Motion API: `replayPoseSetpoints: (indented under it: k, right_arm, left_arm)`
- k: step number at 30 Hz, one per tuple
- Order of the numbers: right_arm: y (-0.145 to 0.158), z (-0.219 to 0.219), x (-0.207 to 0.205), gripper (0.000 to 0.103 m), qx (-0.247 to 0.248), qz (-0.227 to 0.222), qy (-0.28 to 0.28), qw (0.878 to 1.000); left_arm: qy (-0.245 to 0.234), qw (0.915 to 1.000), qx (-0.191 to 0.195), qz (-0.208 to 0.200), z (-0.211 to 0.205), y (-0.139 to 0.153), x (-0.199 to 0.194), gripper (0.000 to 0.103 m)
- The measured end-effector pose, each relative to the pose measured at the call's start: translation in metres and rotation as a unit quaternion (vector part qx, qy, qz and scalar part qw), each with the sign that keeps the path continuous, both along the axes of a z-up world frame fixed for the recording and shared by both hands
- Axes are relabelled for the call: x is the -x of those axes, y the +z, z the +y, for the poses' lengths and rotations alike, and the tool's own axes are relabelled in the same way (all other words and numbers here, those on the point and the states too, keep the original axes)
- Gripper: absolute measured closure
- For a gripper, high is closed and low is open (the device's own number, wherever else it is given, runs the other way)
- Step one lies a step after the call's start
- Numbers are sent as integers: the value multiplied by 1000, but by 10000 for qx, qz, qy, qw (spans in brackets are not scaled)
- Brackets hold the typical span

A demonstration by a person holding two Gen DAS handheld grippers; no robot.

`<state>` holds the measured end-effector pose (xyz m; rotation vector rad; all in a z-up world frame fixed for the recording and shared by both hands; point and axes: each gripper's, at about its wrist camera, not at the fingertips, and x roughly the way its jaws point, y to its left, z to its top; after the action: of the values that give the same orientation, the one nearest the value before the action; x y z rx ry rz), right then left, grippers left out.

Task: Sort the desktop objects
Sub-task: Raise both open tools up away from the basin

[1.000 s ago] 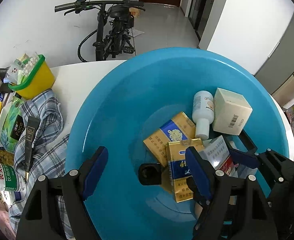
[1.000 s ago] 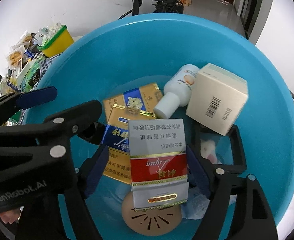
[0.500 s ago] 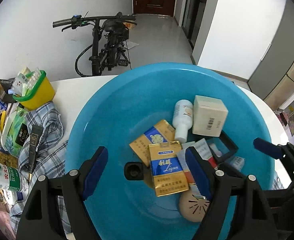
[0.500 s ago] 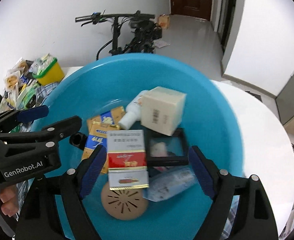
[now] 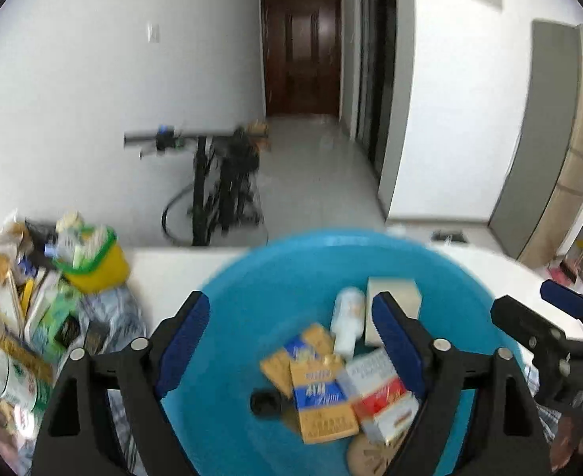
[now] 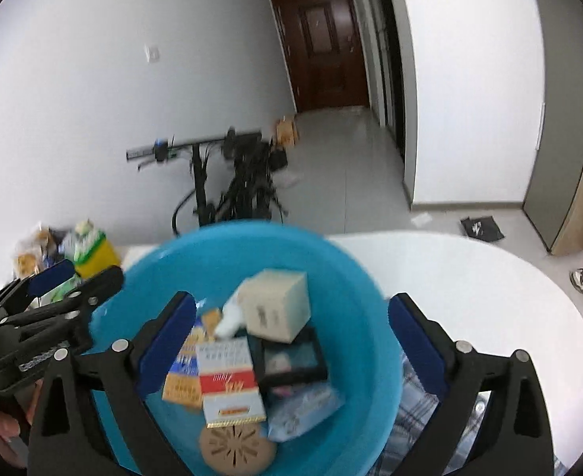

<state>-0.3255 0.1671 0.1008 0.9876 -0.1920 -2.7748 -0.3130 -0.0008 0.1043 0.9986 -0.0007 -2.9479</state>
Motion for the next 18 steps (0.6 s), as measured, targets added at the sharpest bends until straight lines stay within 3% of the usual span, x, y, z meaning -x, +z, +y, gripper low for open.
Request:
replayPoseSetpoints:
  k: [3,6,11,18]
  right_arm:
    - [3,7,-1,6,-19,405,-175,9990]
    - [6,10,-3,6,27,786,-142,9968]
    - [14,7,-9,1,65,1191,24,9929]
    - [32,-10,-32,0,-393,1660,96,9853]
  left_arm:
    - [8,9982,-46,602,-6,8,-10,16]
    - [48,9945,-252,1019,-14,12,-17,0]
    - [235,9846,-288,1705,-23,19,-34,0]
    - [144,9829,104,1833,-18,27,-53,0]
